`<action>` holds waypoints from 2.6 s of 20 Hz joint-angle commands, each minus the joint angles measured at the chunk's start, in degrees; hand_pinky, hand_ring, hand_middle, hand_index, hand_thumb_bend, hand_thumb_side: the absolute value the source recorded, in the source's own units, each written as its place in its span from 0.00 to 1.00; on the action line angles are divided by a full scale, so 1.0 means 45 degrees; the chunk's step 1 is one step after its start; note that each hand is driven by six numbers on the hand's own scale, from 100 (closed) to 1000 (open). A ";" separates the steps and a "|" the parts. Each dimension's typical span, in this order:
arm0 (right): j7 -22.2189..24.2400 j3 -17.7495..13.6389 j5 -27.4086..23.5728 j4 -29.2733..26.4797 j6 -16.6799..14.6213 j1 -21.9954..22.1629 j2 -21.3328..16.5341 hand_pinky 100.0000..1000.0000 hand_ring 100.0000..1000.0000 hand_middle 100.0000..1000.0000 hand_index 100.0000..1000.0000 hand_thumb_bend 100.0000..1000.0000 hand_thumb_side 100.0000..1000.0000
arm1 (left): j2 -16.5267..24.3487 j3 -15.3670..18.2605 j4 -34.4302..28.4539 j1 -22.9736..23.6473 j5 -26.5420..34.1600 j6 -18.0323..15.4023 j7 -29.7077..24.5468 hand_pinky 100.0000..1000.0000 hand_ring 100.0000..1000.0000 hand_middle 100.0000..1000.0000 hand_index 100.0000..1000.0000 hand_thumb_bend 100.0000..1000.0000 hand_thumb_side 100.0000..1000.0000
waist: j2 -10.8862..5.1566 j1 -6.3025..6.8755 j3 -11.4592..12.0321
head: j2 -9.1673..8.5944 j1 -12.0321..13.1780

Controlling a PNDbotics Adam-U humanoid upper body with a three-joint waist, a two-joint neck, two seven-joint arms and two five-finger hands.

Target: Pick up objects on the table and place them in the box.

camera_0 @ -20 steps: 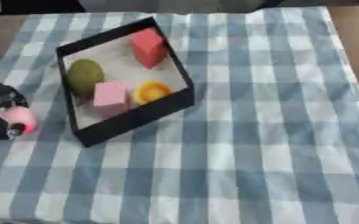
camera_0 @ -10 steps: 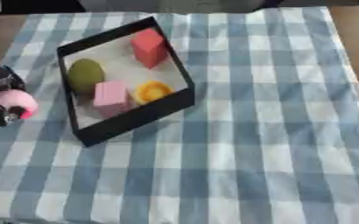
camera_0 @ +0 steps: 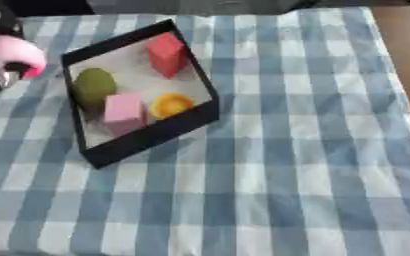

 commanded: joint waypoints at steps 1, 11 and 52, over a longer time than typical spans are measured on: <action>0.0030 -0.0117 -0.0020 -0.0089 -0.0063 -0.0092 -0.0509 0.82 0.68 0.71 0.80 0.33 0.38 | -0.0182 -0.0220 0.0026 -0.1296 0.0443 -0.0069 -0.0180 0.72 0.64 0.48 0.53 0.00 0.00 | -0.0351 0.0133 -0.0033 | -0.0018 -0.0075; 0.0245 0.0079 -0.0118 -0.0143 -0.0061 -0.0465 -0.0571 0.82 0.68 0.71 0.80 0.34 0.37 | -0.4440 -0.2208 0.4121 -0.6140 0.0615 -0.0678 -0.0099 0.71 0.63 0.49 0.54 0.00 0.00 | -0.0414 0.0118 -0.0289 | -0.0018 -0.0061; 0.0313 0.0269 -0.0254 -0.0319 0.0038 -0.1072 -0.0459 0.82 0.68 0.71 0.80 0.33 0.38 | -0.7043 -0.2779 0.8491 -0.5916 -0.1401 -0.1820 -0.0456 0.84 0.84 0.76 0.85 0.09 0.38 | -0.0151 -0.0010 -0.0793 | -0.0018 -0.0547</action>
